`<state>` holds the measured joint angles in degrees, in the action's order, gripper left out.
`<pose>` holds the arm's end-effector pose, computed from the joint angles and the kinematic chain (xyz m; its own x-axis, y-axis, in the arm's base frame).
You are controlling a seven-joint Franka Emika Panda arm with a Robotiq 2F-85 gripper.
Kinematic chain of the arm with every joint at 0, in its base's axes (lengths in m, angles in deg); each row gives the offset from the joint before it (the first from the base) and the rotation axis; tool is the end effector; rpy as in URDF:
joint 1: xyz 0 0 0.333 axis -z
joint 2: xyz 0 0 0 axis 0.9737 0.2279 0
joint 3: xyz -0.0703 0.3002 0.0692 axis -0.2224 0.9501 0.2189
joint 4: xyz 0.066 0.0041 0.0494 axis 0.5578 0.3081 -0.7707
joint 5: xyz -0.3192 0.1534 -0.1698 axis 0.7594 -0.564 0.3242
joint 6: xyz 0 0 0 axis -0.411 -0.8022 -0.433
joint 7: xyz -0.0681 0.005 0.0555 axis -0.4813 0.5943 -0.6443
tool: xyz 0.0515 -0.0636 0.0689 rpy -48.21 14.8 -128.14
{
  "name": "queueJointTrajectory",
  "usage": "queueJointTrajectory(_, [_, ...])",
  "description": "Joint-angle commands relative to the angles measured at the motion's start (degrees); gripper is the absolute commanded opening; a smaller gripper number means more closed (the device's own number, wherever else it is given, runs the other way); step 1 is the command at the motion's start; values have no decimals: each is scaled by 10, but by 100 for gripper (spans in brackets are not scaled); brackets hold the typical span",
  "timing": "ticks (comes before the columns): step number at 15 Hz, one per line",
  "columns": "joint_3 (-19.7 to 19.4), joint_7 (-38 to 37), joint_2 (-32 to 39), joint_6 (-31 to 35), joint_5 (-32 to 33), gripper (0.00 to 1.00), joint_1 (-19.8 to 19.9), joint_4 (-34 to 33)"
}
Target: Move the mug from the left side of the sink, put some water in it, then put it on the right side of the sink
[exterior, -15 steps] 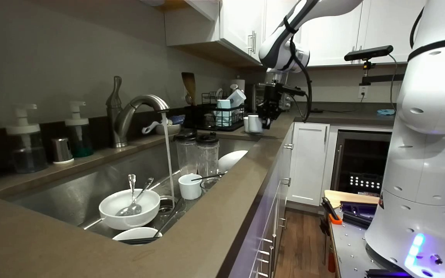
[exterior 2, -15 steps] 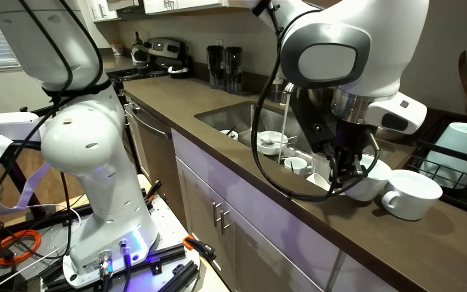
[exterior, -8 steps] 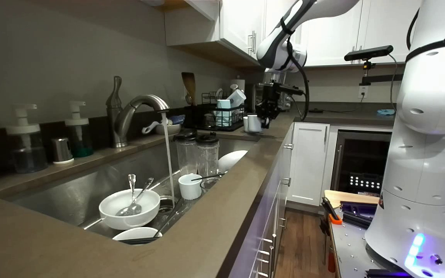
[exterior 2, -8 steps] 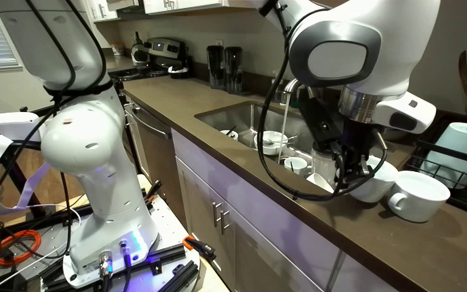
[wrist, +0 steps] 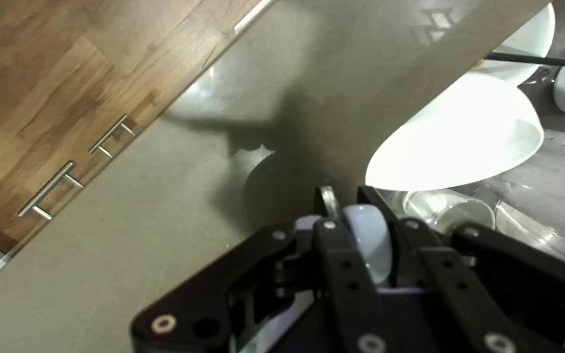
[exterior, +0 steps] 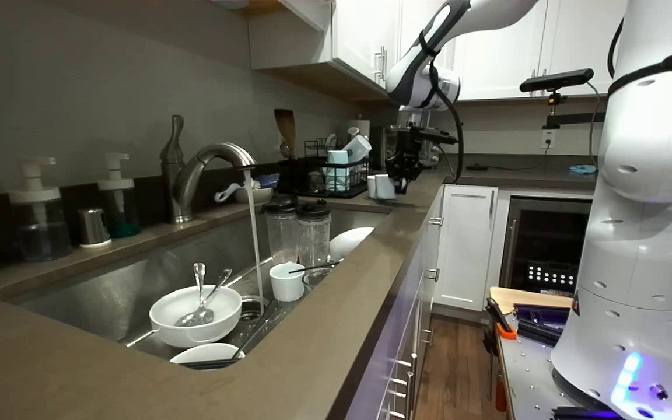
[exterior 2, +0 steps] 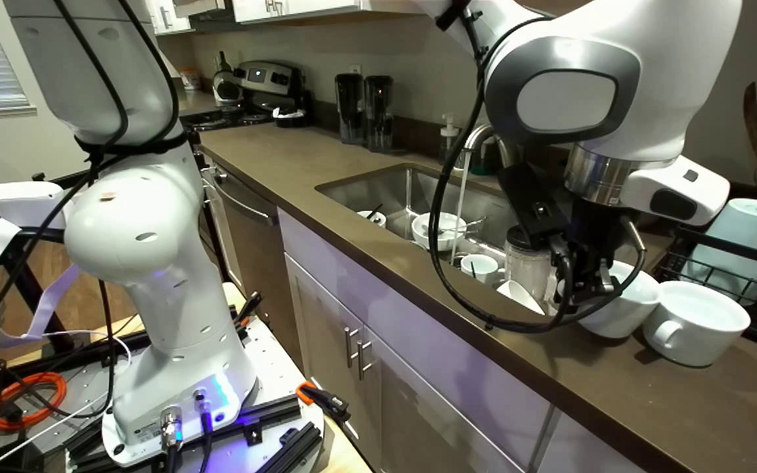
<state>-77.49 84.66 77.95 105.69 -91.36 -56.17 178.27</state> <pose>0.3719 -0.3785 0.3725 0.7356 -0.6755 0.0508 -0.6670 -0.7354 -0.1196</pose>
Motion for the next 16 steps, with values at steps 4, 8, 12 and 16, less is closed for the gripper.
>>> queueJointTrajectory(4, [8,2,16,-20,-26,5,17,-29])
queueJointTrajectory(8, [15,-4,11,-16,-15,5,13,-20])
queueJointTrajectory(12, [23,-3,12,-12,-13,5,11,-16])
queueJointTrajectory(16, [26,13,19,-12,-16,5,14,-19])
